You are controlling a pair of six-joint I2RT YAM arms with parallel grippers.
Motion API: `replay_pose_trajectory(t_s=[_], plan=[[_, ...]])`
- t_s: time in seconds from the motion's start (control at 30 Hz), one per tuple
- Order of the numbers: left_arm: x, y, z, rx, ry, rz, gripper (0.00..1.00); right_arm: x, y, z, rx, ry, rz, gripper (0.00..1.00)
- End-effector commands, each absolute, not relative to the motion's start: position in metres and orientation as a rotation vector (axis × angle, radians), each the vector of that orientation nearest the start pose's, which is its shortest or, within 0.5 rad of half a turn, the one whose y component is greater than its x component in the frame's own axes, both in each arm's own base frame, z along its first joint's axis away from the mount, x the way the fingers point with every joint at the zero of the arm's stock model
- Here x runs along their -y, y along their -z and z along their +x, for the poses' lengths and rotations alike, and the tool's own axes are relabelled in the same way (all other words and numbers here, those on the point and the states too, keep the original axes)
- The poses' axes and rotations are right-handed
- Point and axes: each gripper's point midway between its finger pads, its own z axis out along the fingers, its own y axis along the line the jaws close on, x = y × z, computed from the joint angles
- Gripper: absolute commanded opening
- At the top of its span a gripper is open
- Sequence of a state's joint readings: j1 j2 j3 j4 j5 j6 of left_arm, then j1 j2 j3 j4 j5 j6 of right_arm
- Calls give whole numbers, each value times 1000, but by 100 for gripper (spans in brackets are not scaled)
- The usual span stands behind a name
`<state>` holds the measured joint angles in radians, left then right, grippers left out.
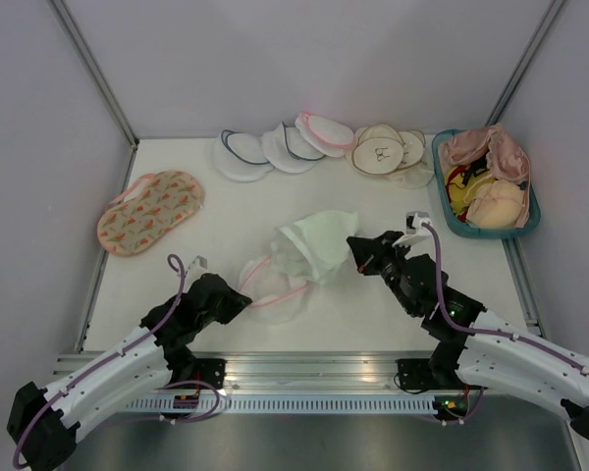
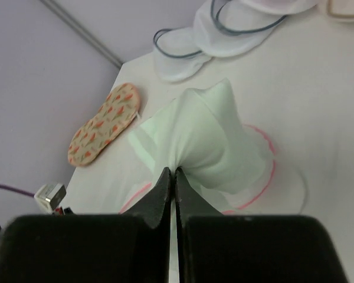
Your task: Unzip the laundry bag and remove the bra
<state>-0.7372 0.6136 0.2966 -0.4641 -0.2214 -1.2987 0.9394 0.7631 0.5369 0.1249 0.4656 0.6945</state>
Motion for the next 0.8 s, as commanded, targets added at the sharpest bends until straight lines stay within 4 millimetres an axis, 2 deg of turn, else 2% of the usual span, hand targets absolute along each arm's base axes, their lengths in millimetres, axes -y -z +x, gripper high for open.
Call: replay_pose_trajectory(t_s=[0.0,0.03,0.1,0.13,0.17,0.2,0.27,0.3,0.33,0.4,0.47,0.5,0.53,0.57,0.63,0.67,0.73,0.77], plan=[[169,-85,180,-2269,814,-725,2,-173,-262,247,-1607,-653,343,0],[170,-87,181,-2267,819,-723,2,-164,-272,247,-1588,-626,359,0],[171,-88,182,-2269,819,-710,2,-144,-278,251,-1574,-498,380,0],[172,-87,182,-2273,814,-709,2,-140,-290,252,-1558,-471,388,0],[172,-88,182,-2275,813,-705,2,-127,-297,255,-1532,-409,434,0],[173,-88,182,-2275,820,-703,2,-119,-296,255,-1546,-336,420,0],[176,-90,183,-2275,830,-696,2,-104,-312,258,-1516,-257,470,0],[177,-90,183,-2278,836,-693,2,-88,-315,257,-1495,-172,522,0],[177,-90,183,-2277,839,-692,2,-81,-325,258,-1480,-124,543,0],[178,-91,183,-2280,843,-687,2,-63,-331,259,-1456,-16,598,0],[179,-93,183,-2278,846,-680,2,-47,-346,263,-1429,42,653,0],[179,-94,183,-2274,849,-676,2,-45,-344,268,-1441,85,651,0],[179,-95,184,-2272,851,-674,2,-42,-354,273,-1430,68,671,0],[180,-96,184,-2271,854,-669,2,-25,-355,280,-1413,117,717,0],[180,-98,184,-2271,857,-662,2,-14,-355,295,-1421,139,741,0],[180,-98,184,-2269,860,-665,2,12,-354,301,-1396,196,805,0],[180,-97,183,-2273,859,-660,2,28,-351,318,-1406,214,831,0],[181,-97,183,-2275,862,-659,2,52,-346,325,-1384,268,891,0]])
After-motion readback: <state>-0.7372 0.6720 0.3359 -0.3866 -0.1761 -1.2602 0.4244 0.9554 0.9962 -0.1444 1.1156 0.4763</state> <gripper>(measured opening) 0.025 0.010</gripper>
